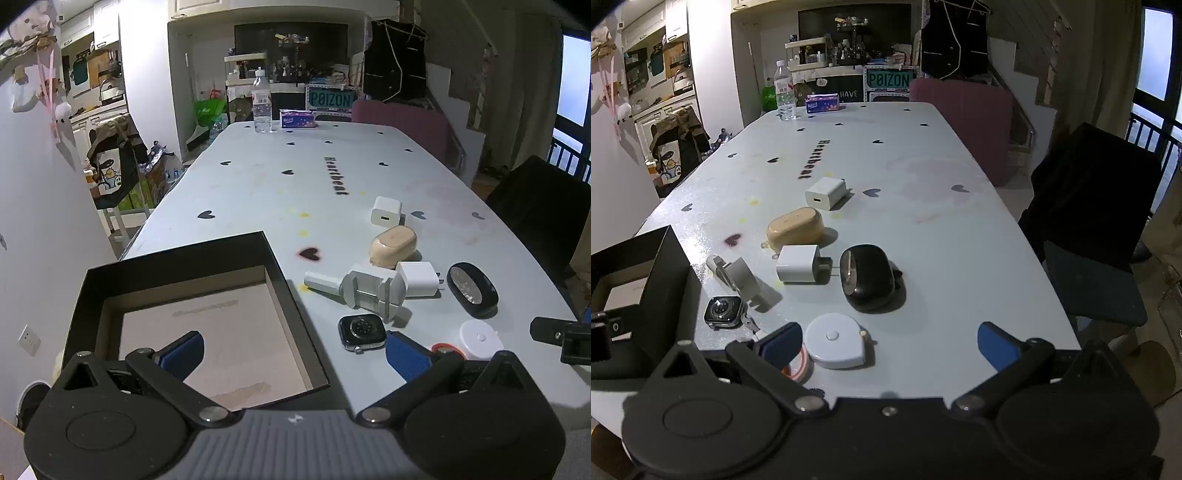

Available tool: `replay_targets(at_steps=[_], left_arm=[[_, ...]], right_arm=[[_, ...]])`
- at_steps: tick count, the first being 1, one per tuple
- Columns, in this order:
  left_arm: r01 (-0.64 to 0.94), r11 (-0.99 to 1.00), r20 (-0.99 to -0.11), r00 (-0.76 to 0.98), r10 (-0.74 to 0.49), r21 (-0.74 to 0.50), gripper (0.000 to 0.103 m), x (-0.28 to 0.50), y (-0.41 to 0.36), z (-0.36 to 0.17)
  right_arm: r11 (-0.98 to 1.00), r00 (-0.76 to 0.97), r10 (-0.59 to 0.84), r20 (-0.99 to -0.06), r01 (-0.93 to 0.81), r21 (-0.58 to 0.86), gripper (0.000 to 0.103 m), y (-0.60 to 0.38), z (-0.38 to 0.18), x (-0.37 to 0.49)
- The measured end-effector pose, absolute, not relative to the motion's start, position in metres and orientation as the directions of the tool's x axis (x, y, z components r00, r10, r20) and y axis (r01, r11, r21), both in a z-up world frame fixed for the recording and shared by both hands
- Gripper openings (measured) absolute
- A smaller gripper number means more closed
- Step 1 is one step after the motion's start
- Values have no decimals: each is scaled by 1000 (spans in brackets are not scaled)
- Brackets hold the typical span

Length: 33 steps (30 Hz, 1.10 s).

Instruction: Organize rigid objects

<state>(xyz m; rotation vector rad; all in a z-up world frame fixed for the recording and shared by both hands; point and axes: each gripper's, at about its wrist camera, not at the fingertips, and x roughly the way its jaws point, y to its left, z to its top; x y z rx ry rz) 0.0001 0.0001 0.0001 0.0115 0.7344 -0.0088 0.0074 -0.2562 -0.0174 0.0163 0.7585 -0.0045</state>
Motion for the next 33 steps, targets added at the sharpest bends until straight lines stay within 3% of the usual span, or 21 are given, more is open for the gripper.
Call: replay_targets(at_steps=[33], left_arm=[[14,1000,-676,737,-6,6,103,-1,-2,-2]], right_arm=[[1000,717,-1,-697,10,9,102,-255,-17,12]])
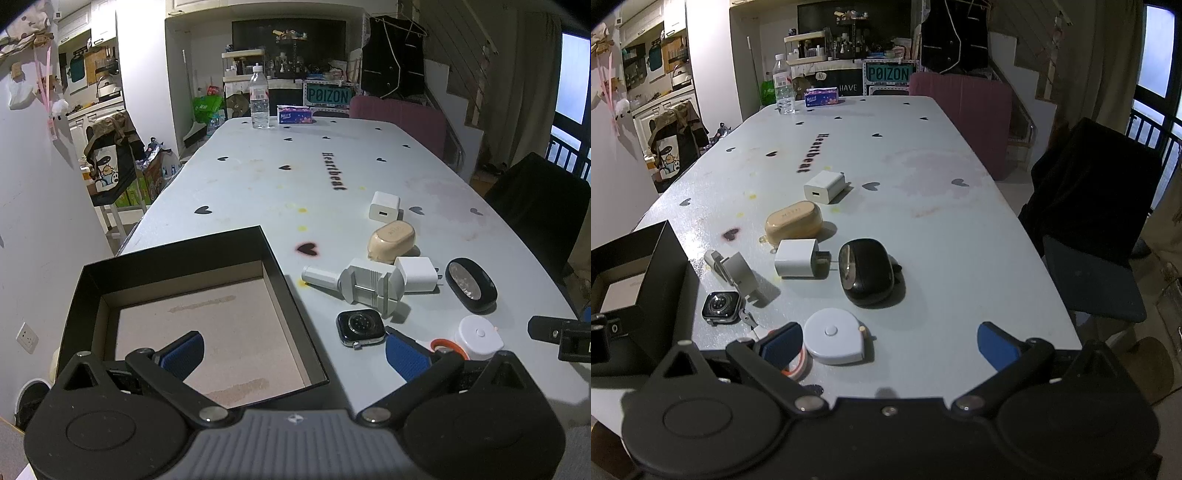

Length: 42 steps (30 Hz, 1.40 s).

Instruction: Organize rigid objects

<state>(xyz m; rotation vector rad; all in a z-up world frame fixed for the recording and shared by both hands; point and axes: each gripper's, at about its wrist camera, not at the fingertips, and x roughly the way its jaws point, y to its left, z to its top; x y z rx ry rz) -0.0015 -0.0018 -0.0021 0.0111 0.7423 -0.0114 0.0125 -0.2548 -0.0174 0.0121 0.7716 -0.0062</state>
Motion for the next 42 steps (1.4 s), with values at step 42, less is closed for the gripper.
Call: replay_targets(at_steps=[42], left_arm=[[16,1000,-681,732,-10,2,103,3,-9,-17]], right_arm=[[1000,700,-2,-714,12,9,102,-255,-23,12]])
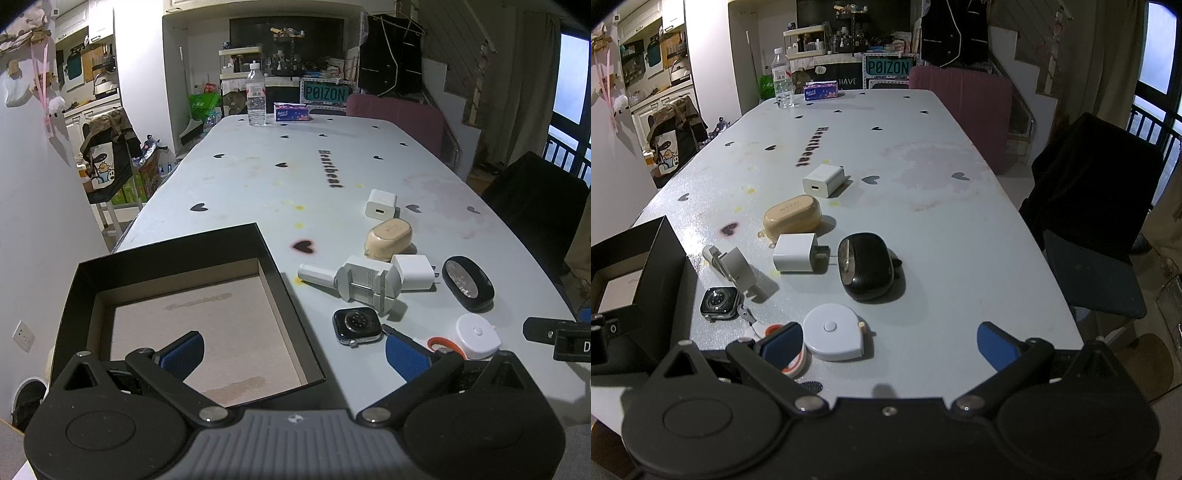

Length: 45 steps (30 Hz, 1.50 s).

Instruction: Organize rigid objects

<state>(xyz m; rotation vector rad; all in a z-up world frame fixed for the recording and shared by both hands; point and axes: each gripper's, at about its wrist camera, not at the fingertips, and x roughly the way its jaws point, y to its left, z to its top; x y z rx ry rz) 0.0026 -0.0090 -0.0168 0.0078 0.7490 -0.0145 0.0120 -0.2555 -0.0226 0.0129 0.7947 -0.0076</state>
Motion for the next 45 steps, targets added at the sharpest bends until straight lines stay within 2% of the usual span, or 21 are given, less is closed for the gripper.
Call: replay_targets(at_steps=[45], left_arm=[[15,1000,-685,729,-12,-1,103,6,-11,-20]], right_arm=[[1000,694,-3,-720,11,6,102,-255,-23,12]])
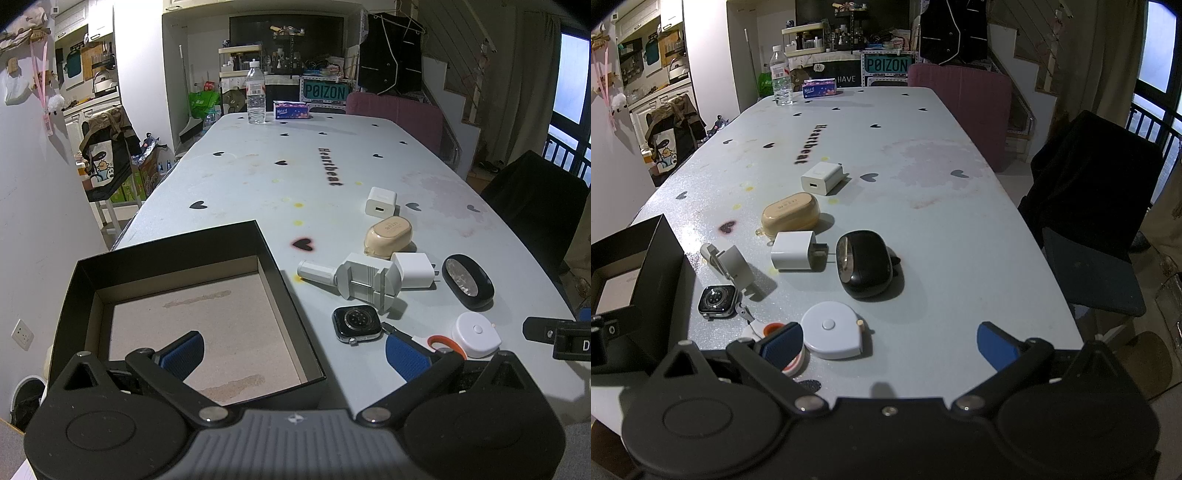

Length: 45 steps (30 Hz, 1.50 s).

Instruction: Organize rigid objects

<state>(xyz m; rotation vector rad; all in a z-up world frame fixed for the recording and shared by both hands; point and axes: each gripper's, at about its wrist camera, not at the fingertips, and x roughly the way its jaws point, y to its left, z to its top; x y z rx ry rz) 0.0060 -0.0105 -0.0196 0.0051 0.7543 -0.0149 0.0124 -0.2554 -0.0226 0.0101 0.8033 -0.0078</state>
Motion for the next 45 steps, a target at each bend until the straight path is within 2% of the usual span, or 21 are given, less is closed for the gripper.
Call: replay_targets(at_steps=[19,36,45], left_arm=[[-21,1000,-663,749,9,-10,103,2,-4,-9],[-279,960,-632,748,201,-25,103,-2,81,11],[-369,930,-627,726,284,-6,103,-15,120,3]], right_arm=[[1000,694,1,-720,13,14,102,-258,-24,11],[1000,685,-6,-729,13,5,102,-253,-17,19],[1000,732,-19,-681,0,-28,103,-232,-3,50]])
